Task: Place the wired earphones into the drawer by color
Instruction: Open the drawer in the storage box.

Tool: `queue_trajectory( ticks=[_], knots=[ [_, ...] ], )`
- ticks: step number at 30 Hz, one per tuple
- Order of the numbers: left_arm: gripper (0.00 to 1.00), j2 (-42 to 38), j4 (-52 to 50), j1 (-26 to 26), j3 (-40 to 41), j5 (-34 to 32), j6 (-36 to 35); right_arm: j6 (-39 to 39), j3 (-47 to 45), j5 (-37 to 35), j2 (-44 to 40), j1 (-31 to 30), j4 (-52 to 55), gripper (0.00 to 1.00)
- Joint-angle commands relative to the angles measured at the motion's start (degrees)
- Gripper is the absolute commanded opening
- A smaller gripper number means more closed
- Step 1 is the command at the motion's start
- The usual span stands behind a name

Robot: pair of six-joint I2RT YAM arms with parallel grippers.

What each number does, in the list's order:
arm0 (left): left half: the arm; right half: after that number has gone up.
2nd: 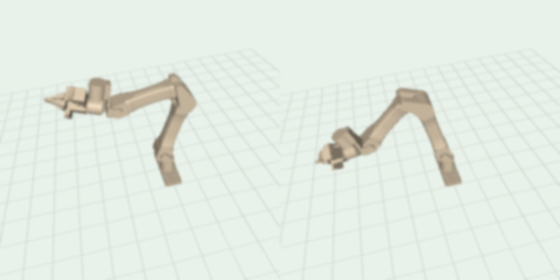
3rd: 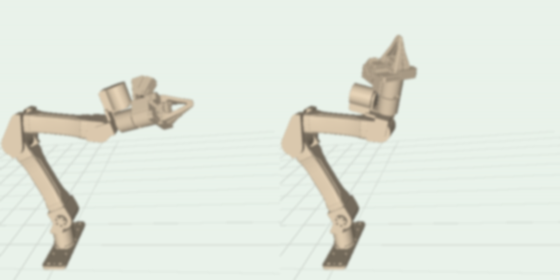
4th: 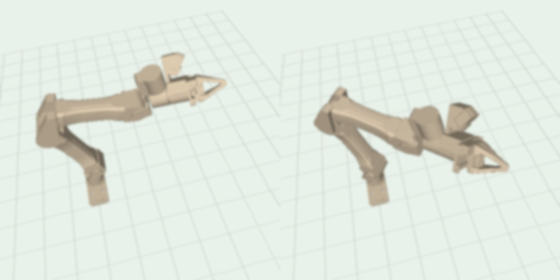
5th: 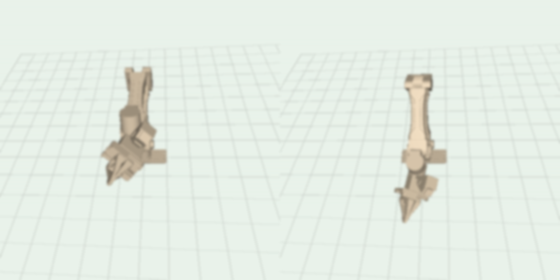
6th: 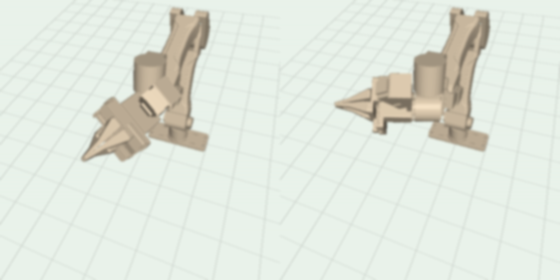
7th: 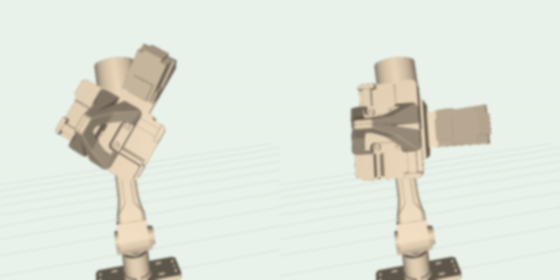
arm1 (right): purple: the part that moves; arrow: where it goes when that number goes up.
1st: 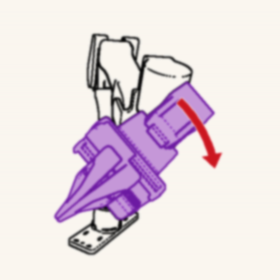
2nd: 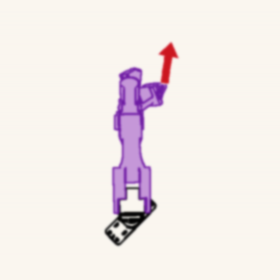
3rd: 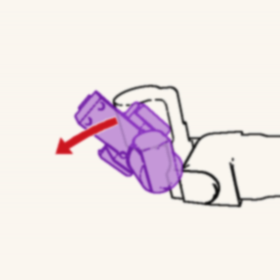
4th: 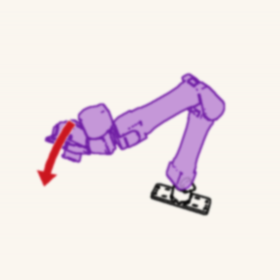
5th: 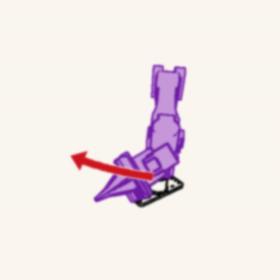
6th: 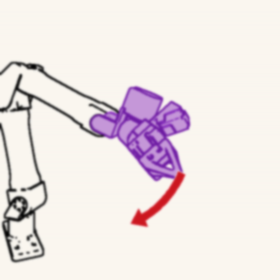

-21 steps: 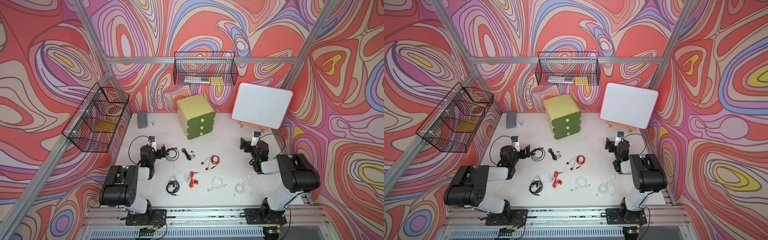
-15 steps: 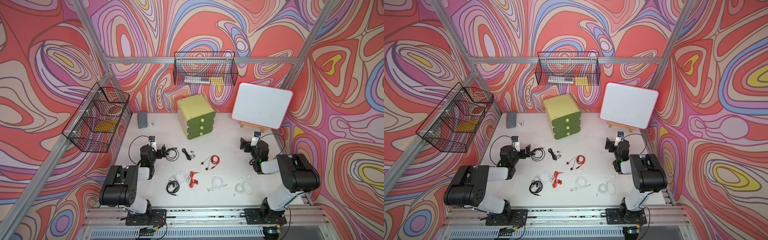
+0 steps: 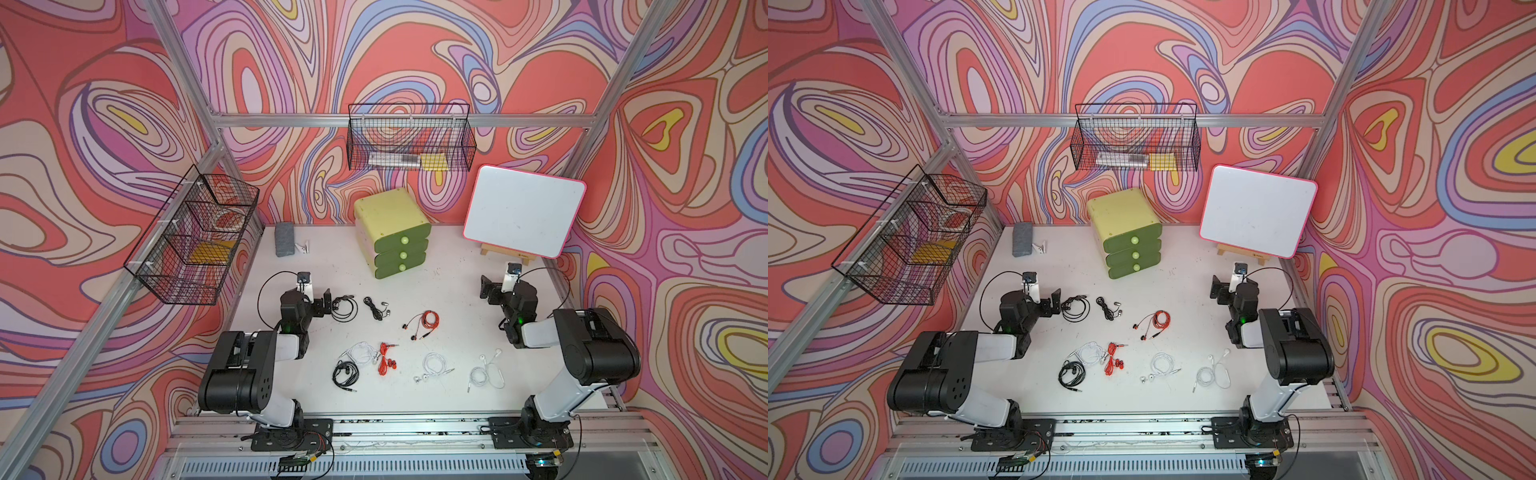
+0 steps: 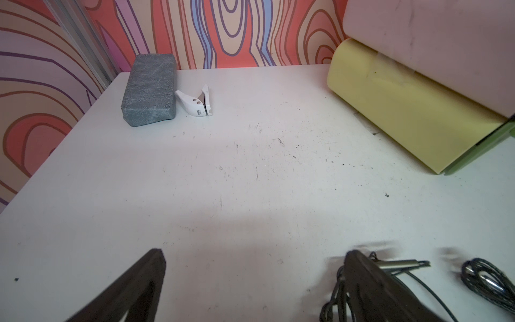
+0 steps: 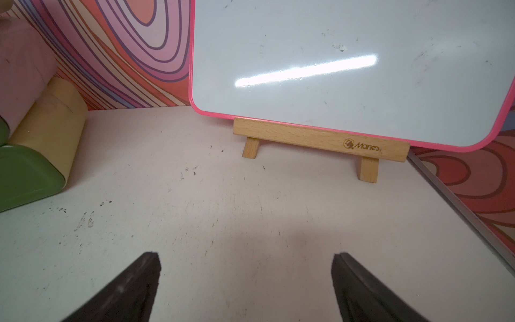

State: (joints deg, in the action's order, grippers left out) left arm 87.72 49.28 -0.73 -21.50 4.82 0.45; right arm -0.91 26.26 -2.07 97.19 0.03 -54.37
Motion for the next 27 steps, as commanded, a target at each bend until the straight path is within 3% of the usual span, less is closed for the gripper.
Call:
queue_trajectory(
  ticks=[1, 27],
  knots=[
    [0.99, 0.17, 1.44, -0.22, 0.14, 0.83, -0.35, 0.28, 0.72, 0.35, 0.11, -0.12, 0.11, 0.98],
    [0.99, 0.26, 0.38, -0.23, -0.48, -2.01, 0.72, 0.27, 0.81, 0.4, 0.15, -0.12, 0.23, 0.98]
  ],
)
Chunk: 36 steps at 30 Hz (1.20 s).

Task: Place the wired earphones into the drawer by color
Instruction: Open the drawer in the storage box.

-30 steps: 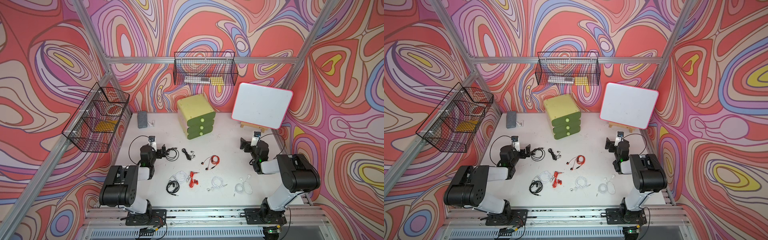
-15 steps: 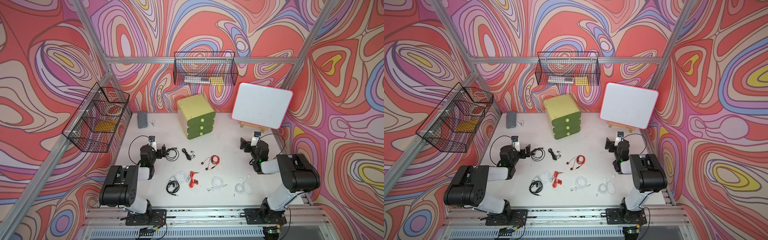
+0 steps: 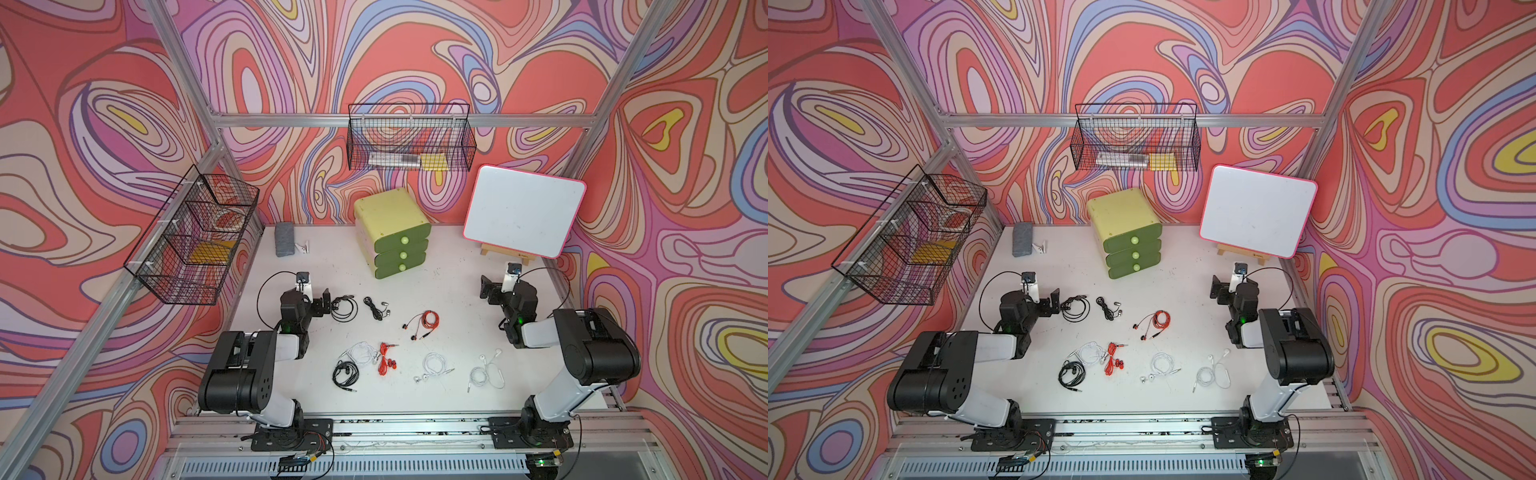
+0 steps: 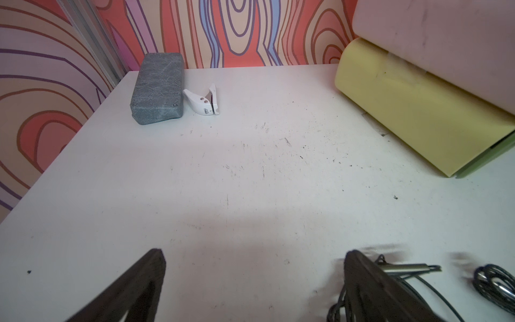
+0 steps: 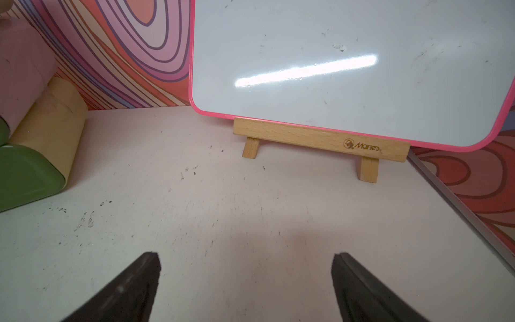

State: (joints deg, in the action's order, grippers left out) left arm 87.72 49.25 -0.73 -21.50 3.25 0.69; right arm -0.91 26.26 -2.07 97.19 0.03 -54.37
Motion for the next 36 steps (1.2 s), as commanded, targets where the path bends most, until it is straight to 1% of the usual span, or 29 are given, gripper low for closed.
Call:
queue_trajectory(
  ticks=[1, 23, 26, 28, 30, 33, 36],
  knots=[
    [0.99, 0.3, 0.4, -0.23, -0.48, -0.37, 0.52, 0.16, 0.74, 0.4, 0.12, -0.12, 0.18, 0.98],
    [0.99, 0.27, 0.4, -0.23, -0.48, -0.69, 0.55, 0.03, 0.72, 0.26, 0.11, -0.11, 0.12, 0.98],
    [0.99, 0.08, 0.49, -0.23, -0.32, -2.02, 1.01, 0.02, 0.64, -0.02, 0.03, -0.05, 0.06, 0.98],
    [0.99, -0.27, 0.54, -0.23, -0.3, -4.44, 2.05, -0.36, 0.72, -1.17, -1.13, -0.06, 0.77, 0.98],
    [0.99, -2.25, -1.6, -0.23, -0.67, -6.59, 2.88, -0.81, 1.48, -1.99, -4.37, -0.11, 4.61, 0.98],
    [0.99, -8.02, -10.3, -0.23, -2.85, -7.38, 2.95, -0.64, 4.23, -1.65, -10.57, -0.1, 14.5, 0.98],
    [0.99, -15.38, -20.87, -0.23, -6.32, -7.79, 4.14, -5.82, 8.46, -2.62, -16.61, -0.05, 26.83, 0.98]
  ],
)
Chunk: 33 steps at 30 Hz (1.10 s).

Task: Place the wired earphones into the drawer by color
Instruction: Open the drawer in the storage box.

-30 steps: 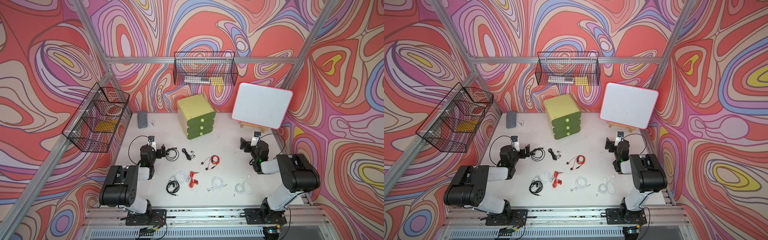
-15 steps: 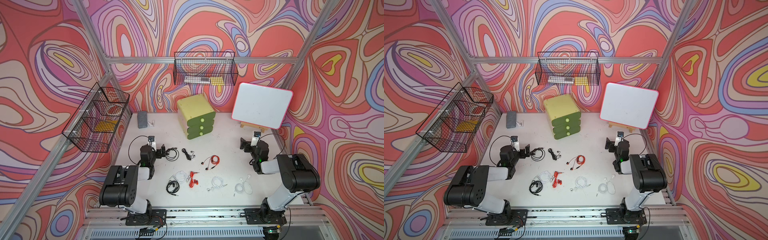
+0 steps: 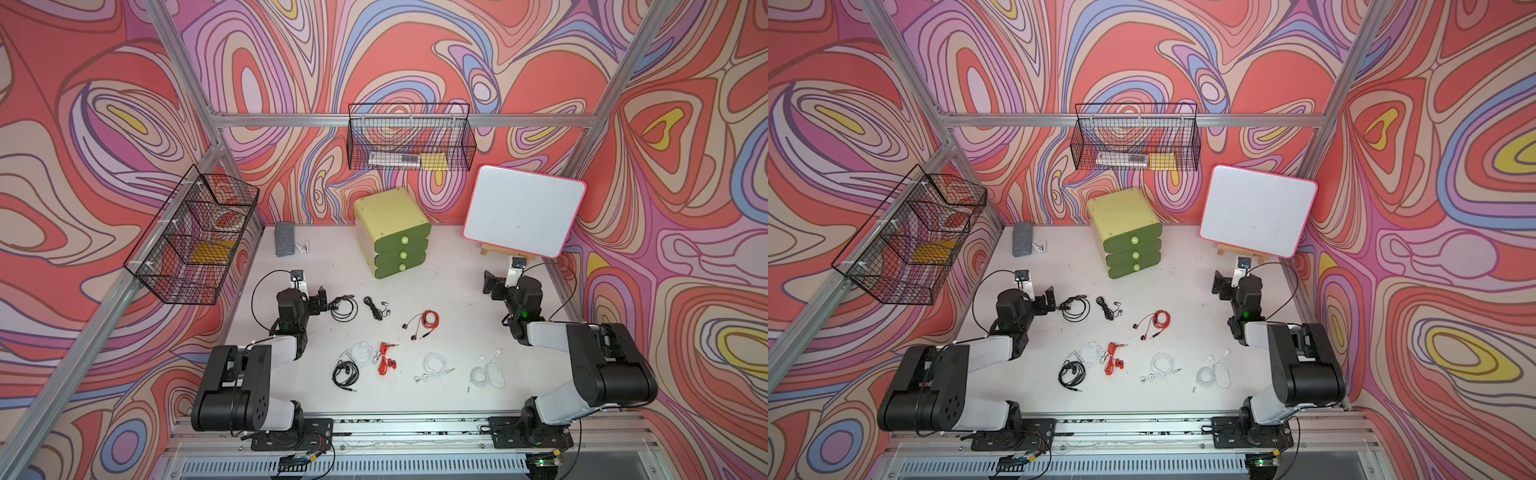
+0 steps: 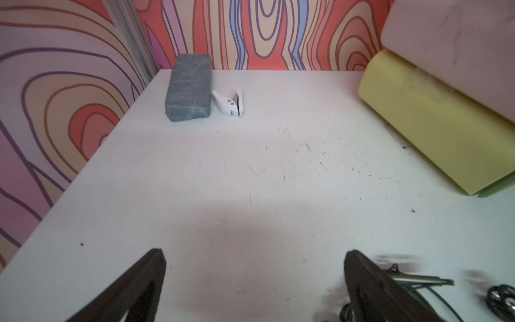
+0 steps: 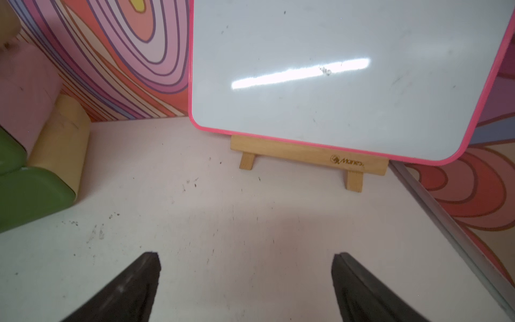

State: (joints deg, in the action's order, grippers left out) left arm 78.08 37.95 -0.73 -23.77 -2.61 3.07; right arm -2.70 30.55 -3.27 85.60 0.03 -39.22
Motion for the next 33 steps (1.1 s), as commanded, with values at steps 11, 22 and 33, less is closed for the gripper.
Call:
queue_trajectory(
  ticks=[11, 22, 33],
  knots=[
    [0.99, -25.5, -28.29, -0.27, -8.16, 1.35, 22.09, -13.23, 16.48, 24.85, -9.05, -0.18, 34.35, 0.98],
    [0.99, -24.83, -30.52, 0.0, -10.43, 21.34, 23.78, -19.95, 19.14, 29.7, -10.48, -5.72, 34.35, 0.98],
    [0.99, -14.65, -28.9, 9.18, -16.96, 27.19, 24.49, -24.26, 27.29, 25.01, -2.38, -18.11, 33.78, 0.82]
  ],
)
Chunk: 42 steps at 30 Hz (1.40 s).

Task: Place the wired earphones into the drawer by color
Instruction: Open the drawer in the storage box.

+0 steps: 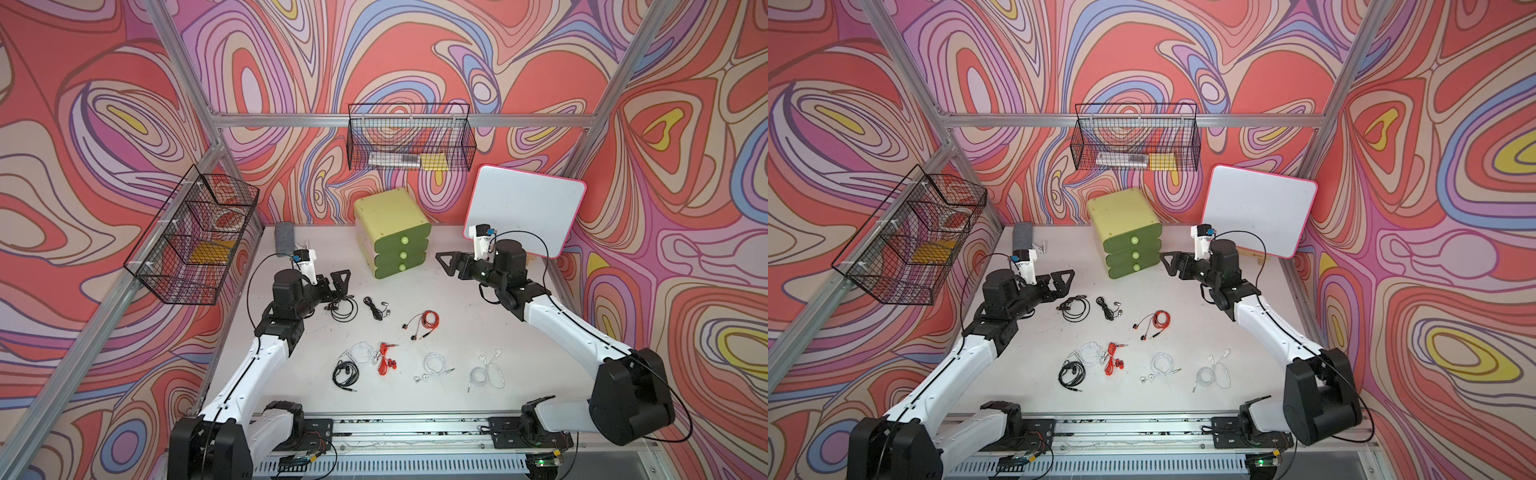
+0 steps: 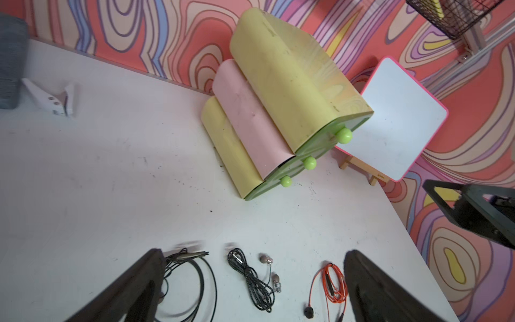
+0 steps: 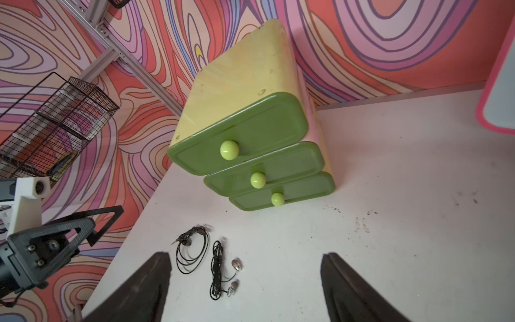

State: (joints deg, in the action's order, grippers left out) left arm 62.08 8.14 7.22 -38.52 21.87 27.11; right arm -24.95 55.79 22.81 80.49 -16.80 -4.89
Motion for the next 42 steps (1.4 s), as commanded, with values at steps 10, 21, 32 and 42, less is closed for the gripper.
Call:
queue_trajectory(
  ticks=[10, 21, 32, 42],
  knots=[
    [0.99, 9.58, 0.74, 2.8, -8.1, 3.09, 0.5, -4.69, 12.57, -7.12, 13.81, -6.96, 0.63, 0.76],
    [0.99, 17.8, 2.45, 2.93, -14.69, 3.23, 0.35, -6.24, 21.44, -10.74, 23.35, -9.83, 1.24, 0.64],
    [0.99, 23.56, 0.94, 2.95, -22.05, 4.87, -1.01, -7.51, 25.34, -11.86, 27.79, -10.79, 0.57, 0.49],
    [0.99, 26.1, 0.91, 2.97, -24.29, 4.48, -2.02, -7.26, 28.82, -13.17, 30.24, -11.27, 1.63, 0.41]
  ],
)
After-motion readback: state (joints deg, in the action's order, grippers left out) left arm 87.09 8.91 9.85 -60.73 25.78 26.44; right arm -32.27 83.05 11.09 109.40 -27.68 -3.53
